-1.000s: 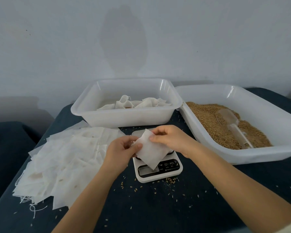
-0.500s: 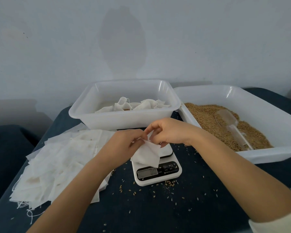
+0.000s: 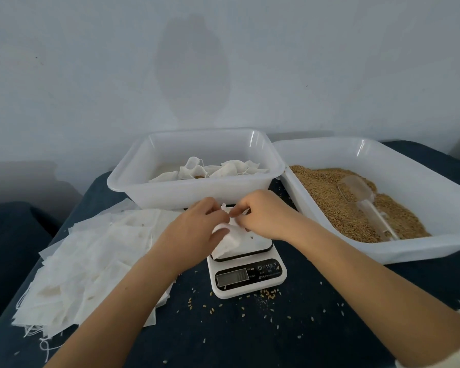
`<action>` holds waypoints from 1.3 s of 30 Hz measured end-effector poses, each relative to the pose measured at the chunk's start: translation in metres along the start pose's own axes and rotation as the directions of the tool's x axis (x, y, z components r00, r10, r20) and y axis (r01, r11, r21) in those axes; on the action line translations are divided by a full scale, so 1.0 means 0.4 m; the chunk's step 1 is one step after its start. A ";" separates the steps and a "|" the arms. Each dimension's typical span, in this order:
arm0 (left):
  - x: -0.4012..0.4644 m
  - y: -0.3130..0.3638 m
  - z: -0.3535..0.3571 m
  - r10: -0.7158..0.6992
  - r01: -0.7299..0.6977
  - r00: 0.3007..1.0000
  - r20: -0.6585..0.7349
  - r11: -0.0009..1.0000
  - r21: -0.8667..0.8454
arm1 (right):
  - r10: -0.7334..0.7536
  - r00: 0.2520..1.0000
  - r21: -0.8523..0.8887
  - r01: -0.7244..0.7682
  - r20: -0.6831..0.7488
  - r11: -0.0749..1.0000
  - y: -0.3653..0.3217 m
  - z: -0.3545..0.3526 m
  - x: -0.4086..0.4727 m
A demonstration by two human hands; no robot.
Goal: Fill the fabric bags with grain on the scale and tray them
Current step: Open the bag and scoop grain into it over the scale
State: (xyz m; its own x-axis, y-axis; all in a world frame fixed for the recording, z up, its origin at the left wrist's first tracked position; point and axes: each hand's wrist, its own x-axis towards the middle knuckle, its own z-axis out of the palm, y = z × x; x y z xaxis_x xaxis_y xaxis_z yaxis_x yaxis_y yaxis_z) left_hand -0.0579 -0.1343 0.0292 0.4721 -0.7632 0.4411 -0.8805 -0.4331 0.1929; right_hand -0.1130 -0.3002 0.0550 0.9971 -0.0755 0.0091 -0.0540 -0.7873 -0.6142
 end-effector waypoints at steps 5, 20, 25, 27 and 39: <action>0.014 0.000 0.020 -0.022 0.021 1.000 0.004 0.999 0.027 | 0.020 0.994 0.034 -0.017 -0.112 0.999 0.017 0.004 -0.008; 0.040 0.011 0.058 -0.159 0.140 0.983 -0.097 0.974 -0.177 | 0.630 0.716 -0.458 -0.688 -0.300 0.563 0.280 -0.326 -0.048; 0.045 0.015 0.069 -0.151 0.128 0.983 -0.107 0.971 -0.202 | 0.808 0.579 -0.605 -0.684 -0.112 0.407 0.361 -0.328 -0.080; 0.044 0.014 0.072 -0.147 0.121 0.983 -0.110 0.970 -0.213 | 0.834 0.550 -0.626 -0.665 -0.043 0.406 0.365 -0.314 -0.086; 0.031 0.006 0.070 -0.137 0.103 0.981 -0.134 0.966 -0.237 | 0.626 0.760 -0.355 -0.642 -0.176 0.680 0.316 -0.383 -0.095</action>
State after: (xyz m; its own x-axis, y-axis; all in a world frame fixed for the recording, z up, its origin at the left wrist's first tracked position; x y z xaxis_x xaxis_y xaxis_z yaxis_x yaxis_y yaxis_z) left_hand -0.0531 -0.1585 0.0106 0.5783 -0.6252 0.5241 -0.8124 -0.3831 0.4396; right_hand -0.1659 -0.4907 0.0980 0.7145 -0.6578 -0.2385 -0.6958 -0.7037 -0.1436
